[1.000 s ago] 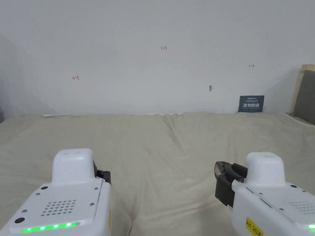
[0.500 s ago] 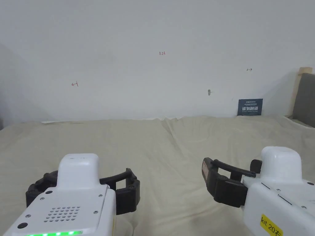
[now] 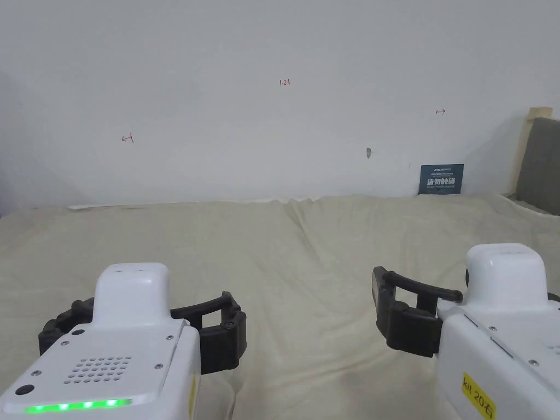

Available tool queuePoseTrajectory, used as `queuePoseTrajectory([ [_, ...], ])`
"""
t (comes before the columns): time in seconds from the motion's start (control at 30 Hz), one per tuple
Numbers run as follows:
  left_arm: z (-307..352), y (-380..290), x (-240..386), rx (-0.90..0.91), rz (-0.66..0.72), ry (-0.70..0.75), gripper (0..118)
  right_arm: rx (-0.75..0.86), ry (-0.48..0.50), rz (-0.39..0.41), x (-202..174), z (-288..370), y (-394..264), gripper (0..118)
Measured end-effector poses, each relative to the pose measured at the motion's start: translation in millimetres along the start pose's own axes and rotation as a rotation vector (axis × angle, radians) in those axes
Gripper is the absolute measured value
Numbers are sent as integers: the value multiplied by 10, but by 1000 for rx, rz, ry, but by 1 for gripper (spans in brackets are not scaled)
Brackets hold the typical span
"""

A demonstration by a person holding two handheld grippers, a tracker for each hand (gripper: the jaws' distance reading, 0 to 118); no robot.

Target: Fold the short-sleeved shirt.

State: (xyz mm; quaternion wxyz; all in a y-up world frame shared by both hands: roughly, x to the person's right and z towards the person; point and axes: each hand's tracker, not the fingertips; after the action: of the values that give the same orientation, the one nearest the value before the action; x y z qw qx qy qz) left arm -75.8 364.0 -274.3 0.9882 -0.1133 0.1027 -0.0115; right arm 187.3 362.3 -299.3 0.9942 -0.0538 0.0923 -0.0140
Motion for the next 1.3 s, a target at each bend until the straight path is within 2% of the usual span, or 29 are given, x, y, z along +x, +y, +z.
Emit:
queuePoseTrajectory([
  [0.13,-23,-15,-14,6,8,26,118,-48,46,-1,-6,-19,14,98],
  [0.53,-54,-14,-42,2,-2,10,118,-97,42,-8,-20,-58,-23,98],
  [0.67,-72,-23,-41,-2,5,-2,118,-81,-10,68,-78,-96,-46,98],
  [0.83,-101,-28,-59,-5,6,2,118,-78,9,22,-62,-140,-72,97],
  [1.03,-106,-22,-109,2,19,5,118,-72,-7,62,-74,-187,-92,98],
  [1.17,-108,-24,-120,9,17,9,118,-69,44,-12,9,-206,-114,97],
  [1.3,-110,-28,-131,13,17,15,118,-56,21,-3,27,-215,-123,98],
])
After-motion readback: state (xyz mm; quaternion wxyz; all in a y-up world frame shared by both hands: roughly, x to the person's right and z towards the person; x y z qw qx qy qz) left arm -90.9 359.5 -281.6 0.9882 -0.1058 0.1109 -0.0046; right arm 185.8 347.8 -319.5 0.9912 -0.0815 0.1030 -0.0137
